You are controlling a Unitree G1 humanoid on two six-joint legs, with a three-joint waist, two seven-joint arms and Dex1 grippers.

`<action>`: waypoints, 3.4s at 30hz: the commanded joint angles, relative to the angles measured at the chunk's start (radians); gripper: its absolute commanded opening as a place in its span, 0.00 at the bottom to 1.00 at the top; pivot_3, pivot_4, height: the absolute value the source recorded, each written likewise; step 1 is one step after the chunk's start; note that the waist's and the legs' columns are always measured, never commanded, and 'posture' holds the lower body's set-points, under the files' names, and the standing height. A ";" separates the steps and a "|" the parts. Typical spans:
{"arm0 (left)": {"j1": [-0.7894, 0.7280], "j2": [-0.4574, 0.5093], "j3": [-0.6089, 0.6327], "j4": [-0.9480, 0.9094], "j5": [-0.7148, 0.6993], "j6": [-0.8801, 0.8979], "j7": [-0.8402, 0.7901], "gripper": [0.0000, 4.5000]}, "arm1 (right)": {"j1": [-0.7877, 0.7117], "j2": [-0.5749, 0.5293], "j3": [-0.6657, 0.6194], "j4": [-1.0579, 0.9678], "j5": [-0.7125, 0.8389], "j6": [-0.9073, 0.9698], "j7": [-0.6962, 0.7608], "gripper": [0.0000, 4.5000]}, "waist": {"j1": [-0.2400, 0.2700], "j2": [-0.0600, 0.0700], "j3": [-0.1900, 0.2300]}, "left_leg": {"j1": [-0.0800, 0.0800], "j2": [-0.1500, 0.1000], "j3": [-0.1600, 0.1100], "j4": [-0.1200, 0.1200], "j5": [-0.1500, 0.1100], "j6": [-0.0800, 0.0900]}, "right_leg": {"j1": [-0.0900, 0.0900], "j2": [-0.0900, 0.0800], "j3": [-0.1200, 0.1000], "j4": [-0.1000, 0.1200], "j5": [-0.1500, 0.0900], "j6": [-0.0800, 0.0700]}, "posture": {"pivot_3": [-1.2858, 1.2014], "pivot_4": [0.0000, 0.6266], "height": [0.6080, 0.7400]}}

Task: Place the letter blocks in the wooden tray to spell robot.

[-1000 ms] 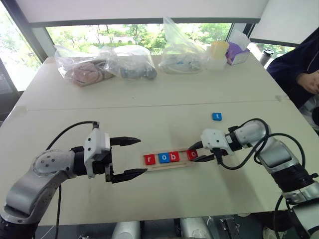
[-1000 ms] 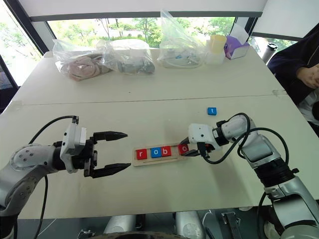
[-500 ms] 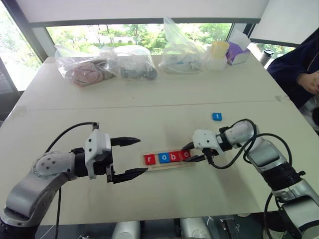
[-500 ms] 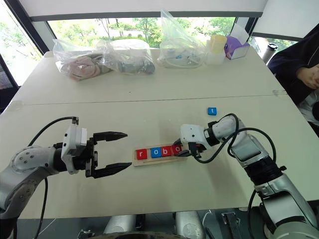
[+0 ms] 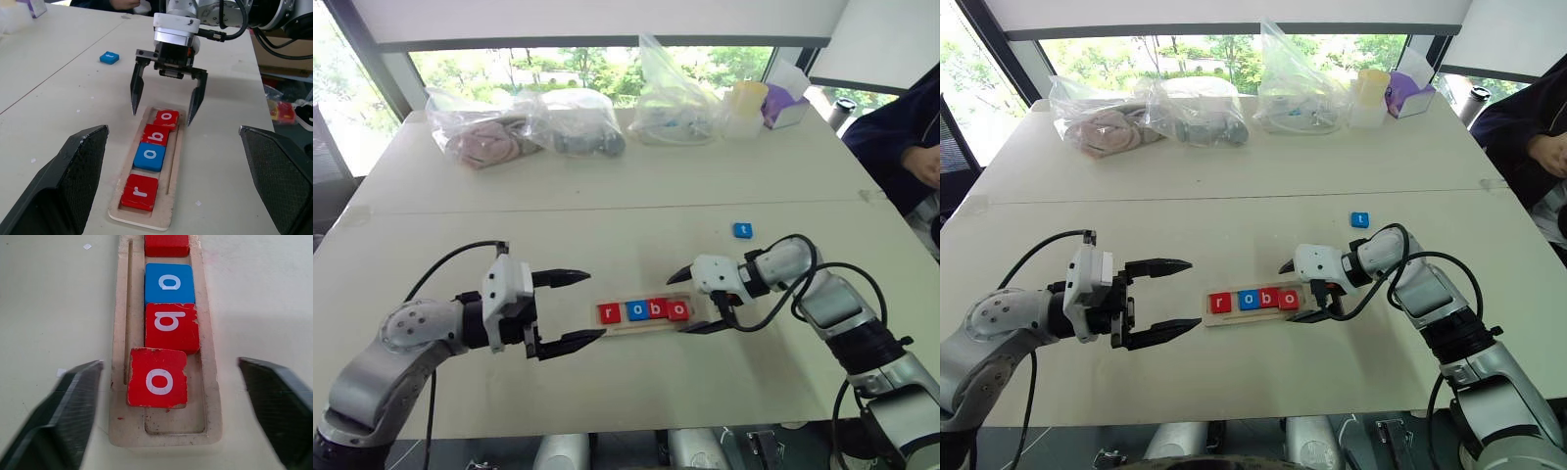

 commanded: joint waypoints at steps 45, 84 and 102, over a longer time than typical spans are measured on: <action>-0.044 -0.034 -0.010 -0.008 0.018 -0.017 0.010 1.00 | -0.078 0.011 -0.071 0.165 -0.033 -0.076 -0.048 0.99 | -0.001 0.000 0.000 | 0.000 0.000 0.001 0.000 0.000 0.000 | 0.000 0.000 0.000 0.000 0.000 0.000 | 0.52 0.24 1.00; -0.032 -0.044 -0.021 -0.022 0.025 -0.022 0.042 1.00 | -0.104 -0.001 -0.153 0.092 -0.002 0.011 -0.092 0.99 | 0.002 0.000 0.000 | 0.000 0.000 0.001 0.000 0.000 0.000 | 0.000 0.000 0.000 0.000 0.000 0.000 | 0.52 0.24 1.00; -0.099 -0.070 -0.092 0.040 0.045 -0.054 -0.006 1.00 | -0.132 0.280 -0.467 0.011 -0.088 0.739 -0.994 0.99 | -0.001 0.000 0.000 | -0.003 0.000 0.000 -0.001 0.000 0.000 | -0.003 0.000 0.001 0.000 0.000 0.000 | 0.52 0.24 1.00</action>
